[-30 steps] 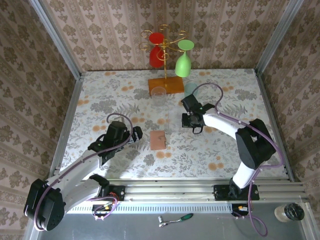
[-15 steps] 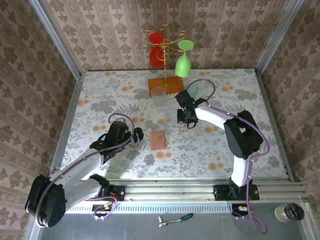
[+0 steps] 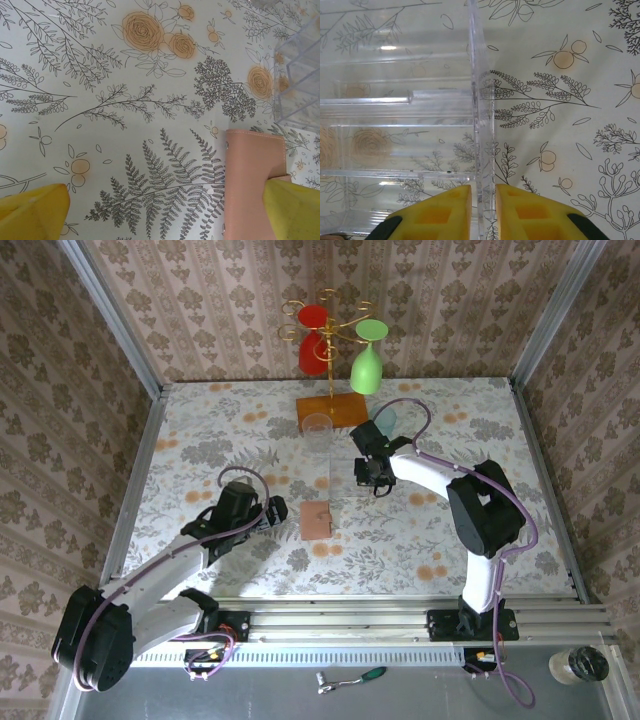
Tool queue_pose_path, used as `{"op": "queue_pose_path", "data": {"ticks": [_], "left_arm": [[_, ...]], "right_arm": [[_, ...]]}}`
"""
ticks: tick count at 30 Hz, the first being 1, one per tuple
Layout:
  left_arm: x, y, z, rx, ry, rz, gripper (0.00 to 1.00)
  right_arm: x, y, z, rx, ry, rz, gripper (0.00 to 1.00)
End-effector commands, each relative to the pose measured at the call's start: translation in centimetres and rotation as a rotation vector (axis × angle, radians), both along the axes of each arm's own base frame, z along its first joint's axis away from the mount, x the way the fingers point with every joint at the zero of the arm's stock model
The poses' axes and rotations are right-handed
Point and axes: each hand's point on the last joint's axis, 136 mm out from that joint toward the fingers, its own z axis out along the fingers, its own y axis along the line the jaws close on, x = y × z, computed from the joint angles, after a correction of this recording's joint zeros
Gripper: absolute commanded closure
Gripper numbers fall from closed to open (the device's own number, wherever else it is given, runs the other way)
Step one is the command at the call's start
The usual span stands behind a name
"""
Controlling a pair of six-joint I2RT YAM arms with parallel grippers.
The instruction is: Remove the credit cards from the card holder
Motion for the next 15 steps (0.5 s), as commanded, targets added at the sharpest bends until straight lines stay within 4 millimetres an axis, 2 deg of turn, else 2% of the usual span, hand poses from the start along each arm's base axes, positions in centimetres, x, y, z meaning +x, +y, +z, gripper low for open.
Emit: {"op": "queue_pose_path", "data": {"ticks": [1,6,8,15], "left_arm": [[0.2,-0.3,0.1,-0.010,0.006,-0.008,0.00],[0.6,-0.6,0.2,0.008,0.014,-0.029,0.00],[0.8,-0.9,0.4,0.009,0.014,-0.047,0.00],[1.5,-2.6,0.6,-0.016,0.026,-0.104,0.00]], "right_arm": [[0.5,0.0,0.5,-0.008,-0.005,-0.027,0.78],[0.8,0.1,1.9,0.007,-0.037,-0.025,0.71],[0.4,-0.1,2.4,0.001,-0.028,-0.022,0.69],[0.4,0.0,3.6,0.013,-0.038,-0.013,0.68]]}}
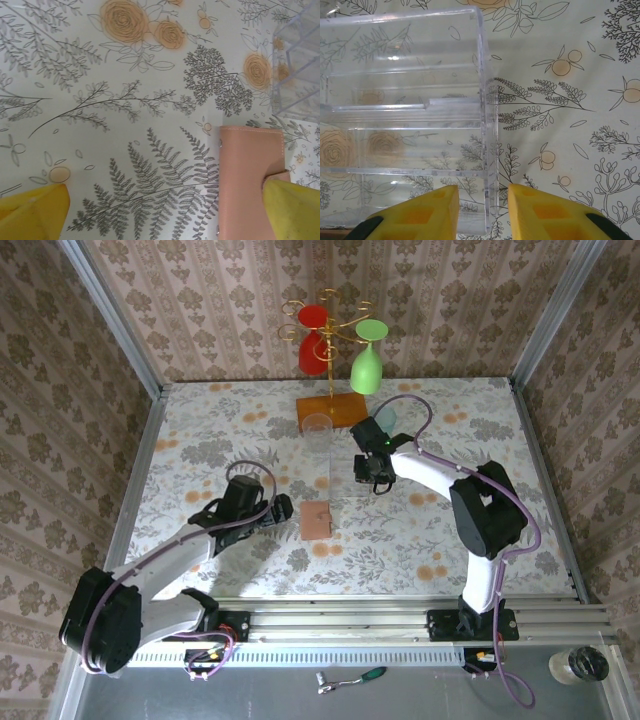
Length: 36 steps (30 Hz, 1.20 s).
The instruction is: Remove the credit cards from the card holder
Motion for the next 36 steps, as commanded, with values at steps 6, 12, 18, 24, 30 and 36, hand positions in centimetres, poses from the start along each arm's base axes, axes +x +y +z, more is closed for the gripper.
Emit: {"op": "queue_pose_path", "data": {"ticks": [6,12,18,24,30,36], "left_arm": [[1.2,-2.0,0.9,-0.041,-0.010,-0.068,0.00],[2.1,-4.5,1.2,-0.110,-0.011,-0.146,0.07],[3.0,-6.4,0.8,-0.140,0.014,-0.204,0.16],[3.3,-7.5,-0.1,-0.140,0.070,-0.228,0.25],[1.5,-8.2,-1.7,-0.159,0.153,-0.230,0.31],[0.1,-8.6,-3.3,-0.170,0.205,-0.216,0.35]], "right_arm": [[-1.1,0.3,3.6,0.043,-0.027,0.014,0.68],[-4.1,1.5,3.7,0.117,0.001,0.047,0.68],[-7.9,3.6,2.3,0.205,0.058,0.086,0.67],[-9.9,5.5,0.2,0.265,0.086,0.116,0.67],[-10.2,8.4,-0.7,0.383,0.106,0.137,0.64],[-10.4,10.3,-2.0,0.452,0.146,0.145,0.57]]}}
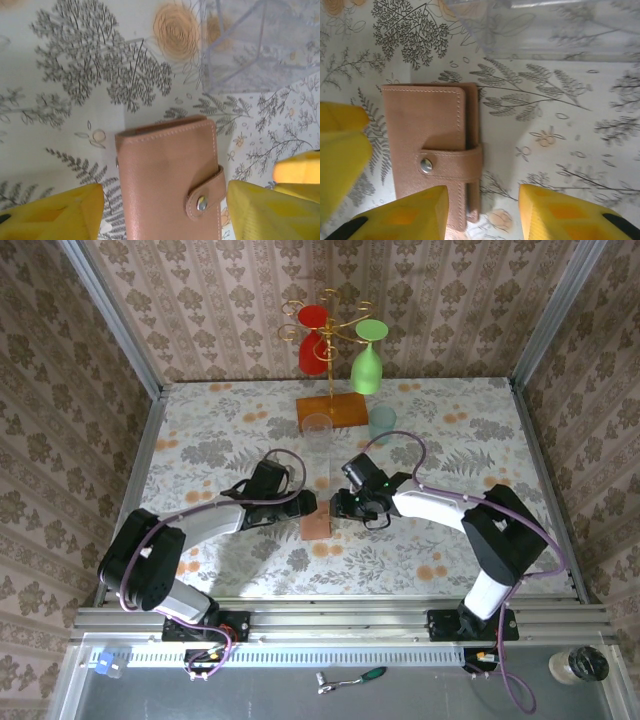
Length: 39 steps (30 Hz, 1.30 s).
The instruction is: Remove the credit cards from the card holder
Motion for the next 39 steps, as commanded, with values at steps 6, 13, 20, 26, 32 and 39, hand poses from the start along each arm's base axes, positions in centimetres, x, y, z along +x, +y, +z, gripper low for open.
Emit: {"op": "queue_pose_path", "data": {"ticks": [6,13,20,26,32,39], "left_arm": [[-1.3,-0.4,-1.5,-0.017,0.076,0.006,0.36],[-1.8,-0.9,-1.5,-0.063,0.100,0.009,0.40],[-2.8,-1.5,-1.2,-0.117,0.124,0.020,0.41],[-3.9,-1.9,-1.2,-0.159,0.144,0.038,0.42],[-5.1,-2.9,-1.0,-0.168,0.149,0.023,0.44],[-6.6,-3.6,-1.7,-0.164,0.166,0.017,0.45]], "right_arm": [[-1.2,2.3,-2.2,0.070,0.073,0.020,0.55],[-1.9,3.5,-2.6,0.107,0.092,0.036,0.55],[-3.1,3.6,-2.3,0.093,0.099,0.040,0.58],[-4.7,3.8,-2.2,0.095,0.111,0.046,0.60],[-6.2,3.1,-1.8,0.086,0.110,0.040,0.64],[-7.9,1.5,-2.2,0.041,0.117,0.032,0.64]]}}
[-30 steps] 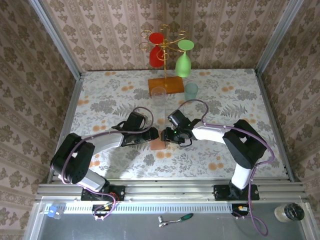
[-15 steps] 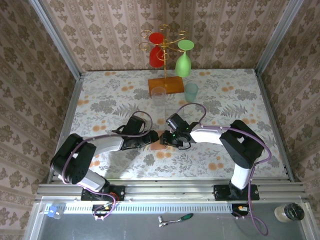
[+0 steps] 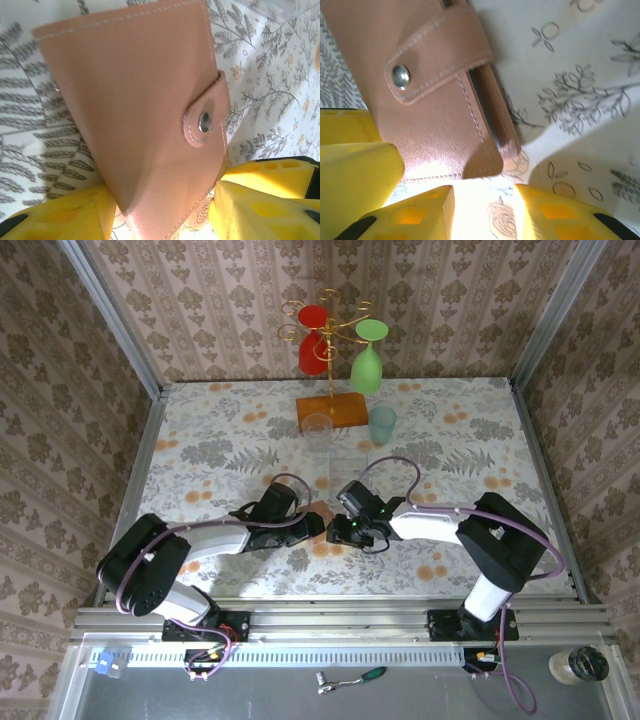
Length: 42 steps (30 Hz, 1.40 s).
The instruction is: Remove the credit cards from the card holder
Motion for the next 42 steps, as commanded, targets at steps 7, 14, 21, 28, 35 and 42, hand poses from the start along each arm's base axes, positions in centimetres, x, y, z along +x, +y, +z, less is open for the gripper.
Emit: {"op": "queue_pose_path", "data": {"ticks": [7,14,21,28,35,42], "left_arm": [[-0.3,-0.4,1.1,-0.039,-0.011,0.042,0.44],[0.9,3.4,2.4,0.026,-0.074,0.118,0.44],[1.5,7.5,3.1,0.012,-0.093,0.212,0.49],[1.3,8.3,3.0,-0.008,-0.076,0.223,0.53],[1.5,8.4,2.5,-0.009,-0.073,0.241,0.54],[1.8,8.4,2.3,-0.007,-0.071,0.247,0.52]], "right_arm": [[-1.7,-1.5,0.8,-0.081,-0.010,0.028,0.63],[-0.5,-2.1,2.7,-0.176,-0.077,0.078,0.63],[1.6,-1.4,3.3,-0.291,-0.127,0.189,0.64],[4.0,-0.4,3.6,-0.422,-0.173,0.349,0.64],[5.2,0.7,3.3,-0.486,-0.168,0.417,0.64],[5.7,1.7,2.6,-0.530,-0.169,0.460,0.64]]}}
